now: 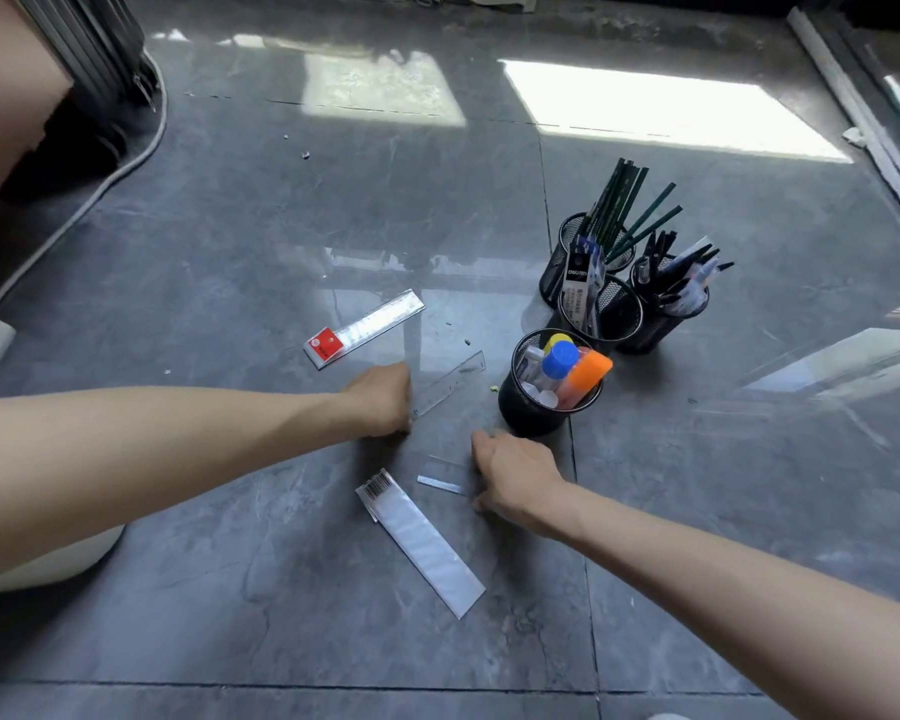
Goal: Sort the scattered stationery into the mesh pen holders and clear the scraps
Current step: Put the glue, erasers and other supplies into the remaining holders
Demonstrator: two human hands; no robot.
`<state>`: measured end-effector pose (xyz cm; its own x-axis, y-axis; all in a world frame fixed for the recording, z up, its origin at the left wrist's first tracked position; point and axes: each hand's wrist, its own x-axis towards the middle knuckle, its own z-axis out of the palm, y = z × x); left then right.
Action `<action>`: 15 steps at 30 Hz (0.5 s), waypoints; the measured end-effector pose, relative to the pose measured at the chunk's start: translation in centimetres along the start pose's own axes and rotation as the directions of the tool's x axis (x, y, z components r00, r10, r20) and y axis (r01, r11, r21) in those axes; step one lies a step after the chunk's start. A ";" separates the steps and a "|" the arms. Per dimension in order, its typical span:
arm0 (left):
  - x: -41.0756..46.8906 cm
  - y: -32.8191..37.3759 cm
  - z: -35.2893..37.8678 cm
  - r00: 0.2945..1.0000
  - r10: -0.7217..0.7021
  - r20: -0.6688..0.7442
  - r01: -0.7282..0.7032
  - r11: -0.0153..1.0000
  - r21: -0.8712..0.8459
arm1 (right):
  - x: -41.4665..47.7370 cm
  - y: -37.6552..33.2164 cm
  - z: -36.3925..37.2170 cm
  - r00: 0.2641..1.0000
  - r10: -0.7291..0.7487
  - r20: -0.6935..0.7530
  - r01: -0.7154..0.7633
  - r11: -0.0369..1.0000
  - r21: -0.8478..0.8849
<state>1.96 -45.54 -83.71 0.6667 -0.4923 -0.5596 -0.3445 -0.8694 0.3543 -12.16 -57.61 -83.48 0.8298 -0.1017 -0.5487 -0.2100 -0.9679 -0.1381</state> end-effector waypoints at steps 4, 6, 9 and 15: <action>-1.6 -1.4 -0.1 1.000 0.013 0.008 -0.011 0.984 -0.178 | 0.4 -0.2 -0.4 0.999 0.015 0.034 -0.018 0.996 0.086; -2.7 -1.9 -0.2 1.000 -0.010 0.018 0.016 0.927 -0.374 | 0.6 -0.4 -1.0 1.000 0.005 0.029 -0.010 0.982 0.190; -4.0 -3.1 -0.3 0.996 -0.077 0.051 0.092 0.835 -0.543 | 0.7 -1.1 -1.6 0.987 0.008 0.161 -0.125 0.670 0.732; -6.1 -4.3 -0.4 0.960 -0.032 0.279 0.238 0.619 -0.748 | 0.5 -2.1 -2.1 0.917 -0.198 0.345 -0.374 -0.136 0.917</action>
<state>-0.41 -38.77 -81.50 0.4660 -0.4571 -0.7576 0.4401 -0.6230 0.6466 -10.25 -56.07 -81.72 0.6247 0.1779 -0.7603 -0.7563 0.3801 -0.5324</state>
